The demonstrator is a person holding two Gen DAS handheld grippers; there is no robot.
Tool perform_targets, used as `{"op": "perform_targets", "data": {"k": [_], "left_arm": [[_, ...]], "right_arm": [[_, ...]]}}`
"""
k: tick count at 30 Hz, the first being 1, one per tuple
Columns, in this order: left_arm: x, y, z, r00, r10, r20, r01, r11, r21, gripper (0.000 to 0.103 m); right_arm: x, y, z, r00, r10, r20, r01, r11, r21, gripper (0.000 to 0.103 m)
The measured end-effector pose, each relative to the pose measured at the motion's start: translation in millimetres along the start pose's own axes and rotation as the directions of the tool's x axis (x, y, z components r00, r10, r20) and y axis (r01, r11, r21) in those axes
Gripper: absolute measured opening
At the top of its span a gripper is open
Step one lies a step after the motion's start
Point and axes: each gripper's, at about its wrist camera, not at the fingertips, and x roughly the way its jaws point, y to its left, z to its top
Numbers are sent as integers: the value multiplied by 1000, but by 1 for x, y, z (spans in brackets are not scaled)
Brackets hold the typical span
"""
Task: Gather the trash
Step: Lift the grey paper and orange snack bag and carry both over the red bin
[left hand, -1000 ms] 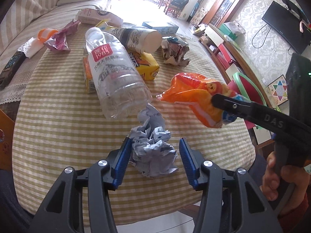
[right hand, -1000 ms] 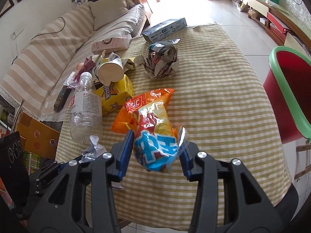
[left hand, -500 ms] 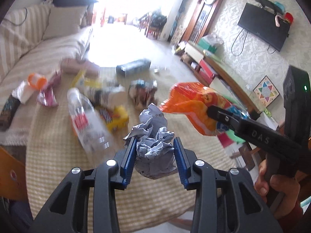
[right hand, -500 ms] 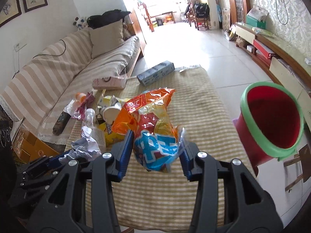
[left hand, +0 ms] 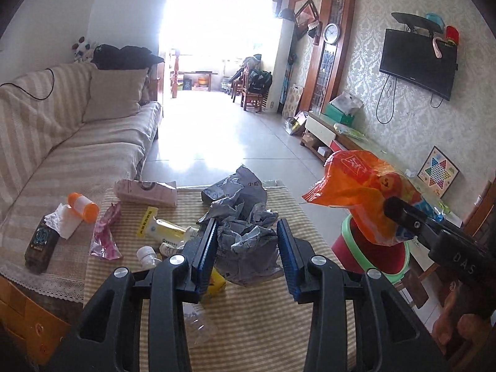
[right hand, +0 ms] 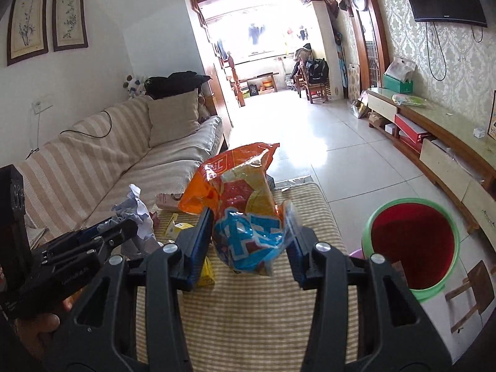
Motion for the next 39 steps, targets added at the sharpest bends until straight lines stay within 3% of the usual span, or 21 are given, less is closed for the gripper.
{"op": "perform_targets", "data": {"k": [13,26,39], "left_arm": [[6,-27,23,999,-31,35,30,999,32,37],[37,-82,26,993,-120,-3,120,990,75,37],[80,-133,17,980,-185,-77,192,976,99,37]], "right_arm": [[-10,-19,1,998,-47,31,46,999,29,43],[-22,-65,2,989,-140,51,136,987,83,43],[-36,-148,-13,952,-306,8,302,942,145,44]]}}
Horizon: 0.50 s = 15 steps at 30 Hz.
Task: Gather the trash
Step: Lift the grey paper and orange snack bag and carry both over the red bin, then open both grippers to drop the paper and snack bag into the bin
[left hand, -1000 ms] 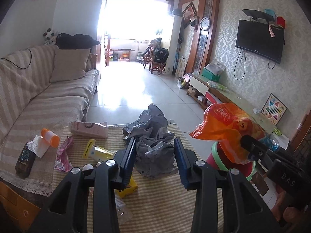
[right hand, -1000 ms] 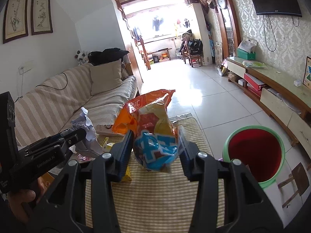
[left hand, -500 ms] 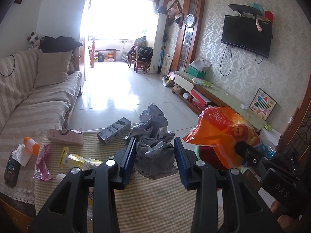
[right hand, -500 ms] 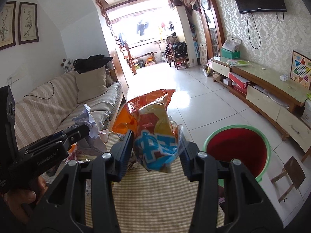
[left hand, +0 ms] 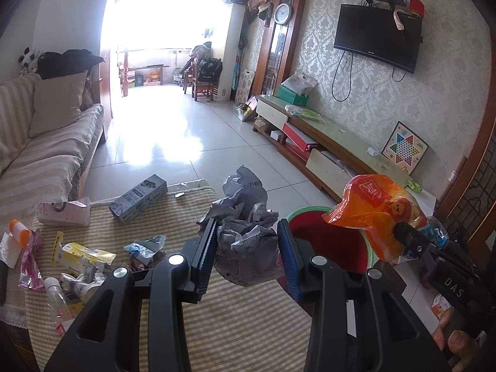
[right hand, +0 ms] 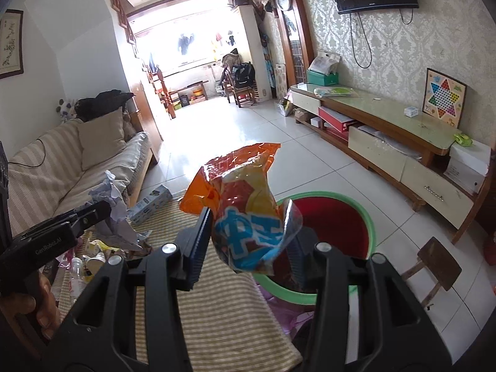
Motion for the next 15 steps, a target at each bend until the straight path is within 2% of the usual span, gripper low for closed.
{"op": "perform_targets", "data": {"k": [3,8,11,15], "left_arm": [[13,-12,0,1000,-23,-6,23,1000,13,37],[43,-39,-1,993,-105,-52,107,994,27,37],[64,-59,-3,985,-147,-87,152,987,49,37],[91,-86,-5,980,-169,-109,181,977,109,37]], "right_arm": [[9,-21,-4,999,-36,-20,37,999,26,44],[26,-57,-13,995,-81,-62,86,993,84,44],[36,-79,-18,992,-90,-89,100,987,123,44],[52,-100,-24,989,-88,-122,107,980,166,44]]}}
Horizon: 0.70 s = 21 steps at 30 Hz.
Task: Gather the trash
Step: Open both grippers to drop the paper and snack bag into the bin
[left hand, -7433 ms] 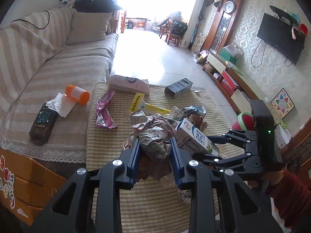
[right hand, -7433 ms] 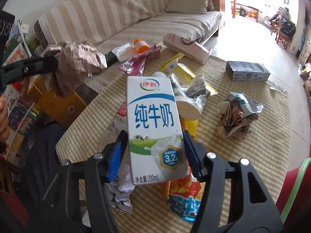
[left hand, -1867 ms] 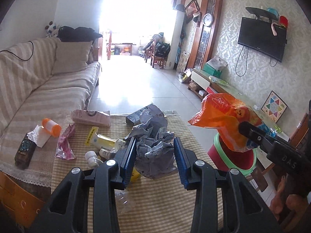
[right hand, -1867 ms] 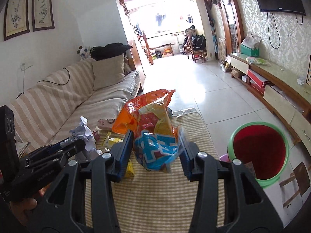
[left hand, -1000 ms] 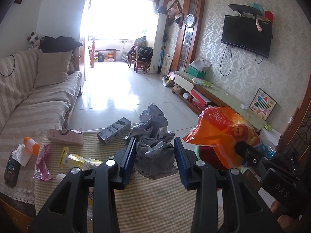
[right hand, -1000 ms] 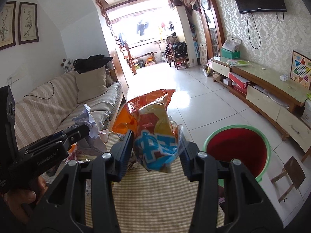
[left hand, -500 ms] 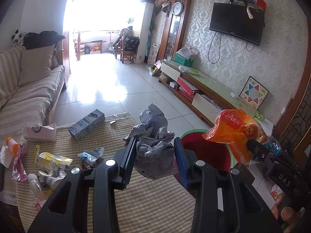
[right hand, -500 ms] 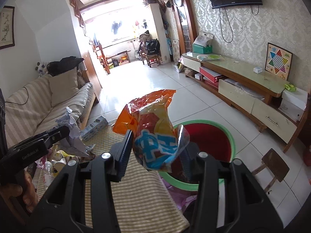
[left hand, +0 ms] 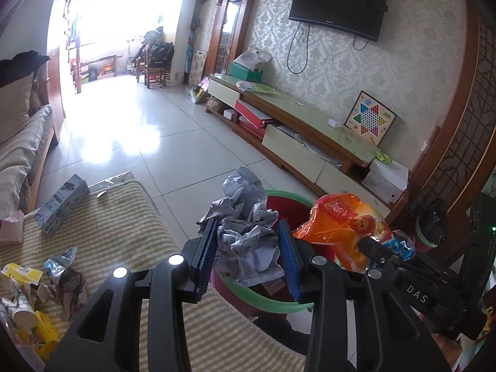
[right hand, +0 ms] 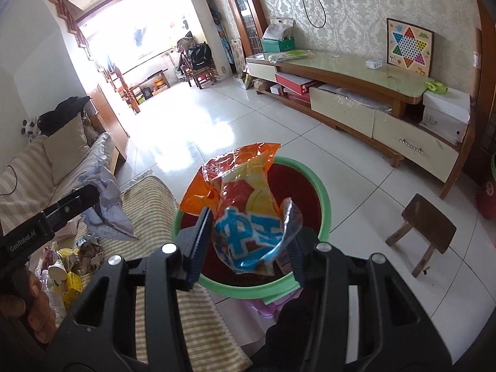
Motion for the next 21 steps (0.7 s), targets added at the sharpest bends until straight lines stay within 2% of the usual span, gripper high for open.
{"op": "perform_targets", "data": {"k": [6,10,16,18,19,21], "left_arm": [[39,-20,5,997,-43,-60,45,998,32,36],[57,-22,6,995,-37,-91,41,998,38,36],[67,-18,6,994,-18,-110,20,1000,20,44],[71,-20,8,994,-4,-113,8,999,35,61],[71,-20,9,994,0,-113,5,999,42,75],[65,-20,9,995,-3,-101,8,999,53,76]], "right_arm": [[18,-12,-1,999,-5,-31,5,1000,18,44],[32,-15,-2,999,-12,-47,13,1000,14,44],[46,-20,4,999,-28,-26,28,1000,8,48],[55,-21,6,999,-31,-35,31,1000,0,53],[60,-22,7,998,-29,-47,28,1000,-2,65],[61,-22,6,999,-32,-44,32,999,2,74]]}}
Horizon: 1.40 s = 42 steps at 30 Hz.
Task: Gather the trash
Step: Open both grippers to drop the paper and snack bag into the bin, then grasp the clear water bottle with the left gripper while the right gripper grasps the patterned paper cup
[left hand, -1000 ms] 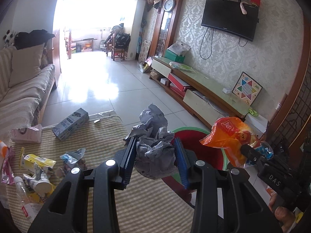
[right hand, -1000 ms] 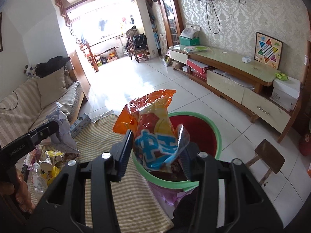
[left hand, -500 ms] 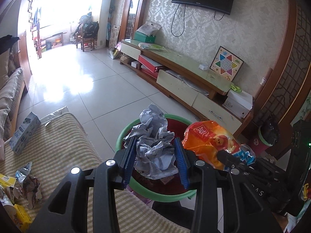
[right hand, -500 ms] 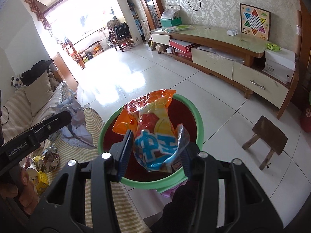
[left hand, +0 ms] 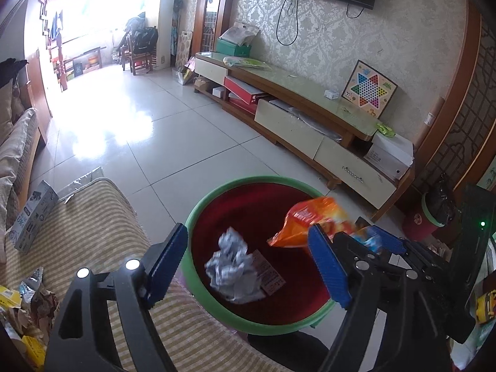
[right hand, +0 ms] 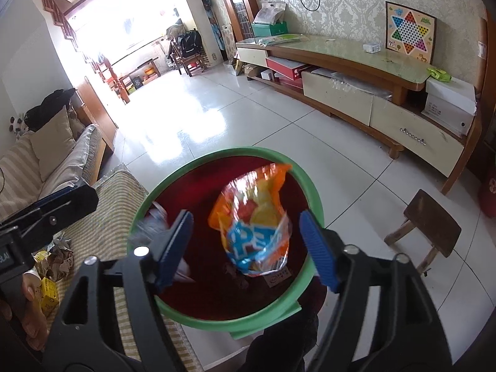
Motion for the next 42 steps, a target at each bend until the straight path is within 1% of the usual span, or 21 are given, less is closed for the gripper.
{"op": "perform_targets", "data": {"k": [4,9,13,16,17,19,21,22,24,25,26,27,28,30,31,33,34,37,38,40,42], "left_arm": [[-10,4,-1,1000,13,15,-13,1000,10,78],[-35,23,-13,998,47,48,-45,999,-30,78],[-72,50,-37,991,115,73,-107,989,-101,78],[-103,81,-68,977,205,64,-193,968,-160,78],[-113,94,-79,968,247,53,-234,956,-179,78],[-134,121,-100,938,345,29,-330,917,-224,78],[-157,151,-119,902,433,5,-414,866,-281,78],[-170,166,-129,879,477,-8,-455,833,-315,78],[-193,196,-145,843,537,-29,-506,774,-381,78],[-201,210,-152,832,554,-44,-520,748,-414,78],[-205,225,-159,826,560,-68,-528,724,-444,78],[-207,239,-166,824,557,-99,-531,702,-475,78],[-208,253,-174,832,539,-128,-522,684,-511,78],[-204,273,-186,856,492,-157,-486,664,-568,78],[-199,280,-191,868,465,-172,-470,660,-587,77],[-189,287,-197,886,424,-186,-443,660,-607,77],[-183,290,-200,893,405,-197,-434,658,-615,74],[-171,298,-212,917,339,-209,-389,650,-653,47],[-171,299,-214,925,327,-194,-369,646,-668,45],[-175,299,-218,940,297,-168,-329,655,-680,44],[-183,297,-224,944,288,-159,-316,663,-679,44]], "right_arm": [[-10,2,-6,1000,-16,11,16,1000,3,78],[-26,9,-20,1000,-5,1,5,1000,20,78],[-41,28,-33,1000,14,-7,-14,1000,-9,78],[-50,48,-46,999,32,-14,-33,998,-56,84],[-50,54,-51,999,37,-26,-38,996,-76,84],[-48,68,-60,997,49,-56,-55,992,-112,84],[-46,80,-70,994,68,-91,-80,987,-138,84],[-45,87,-75,992,73,-105,-89,984,-152,84],[-44,98,-84,989,79,-125,-101,979,-175,84],[-43,104,-87,987,86,-134,-110,977,-181,84],[-43,110,-90,985,95,-145,-121,975,-186,84],[-42,115,-93,983,102,-153,-131,973,-192,84],[-43,121,-96,981,107,-159,-138,970,-201,84],[-46,133,-100,979,115,-166,-151,963,-223,84],[-49,138,-102,979,119,-168,-157,959,-235,84],[-54,148,-106,977,124,-171,-167,951,-262,84],[-56,154,-108,977,125,-172,-170,946,-275,84],[-63,169,-112,975,135,-179,-185,933,-309,84],[-66,175,-113,973,141,-182,-194,928,-319,84],[-69,190,-114,969,160,-188,-217,918,-333,84],[-70,207,-114,962,188,-197,-248,903,-350,84]]}}
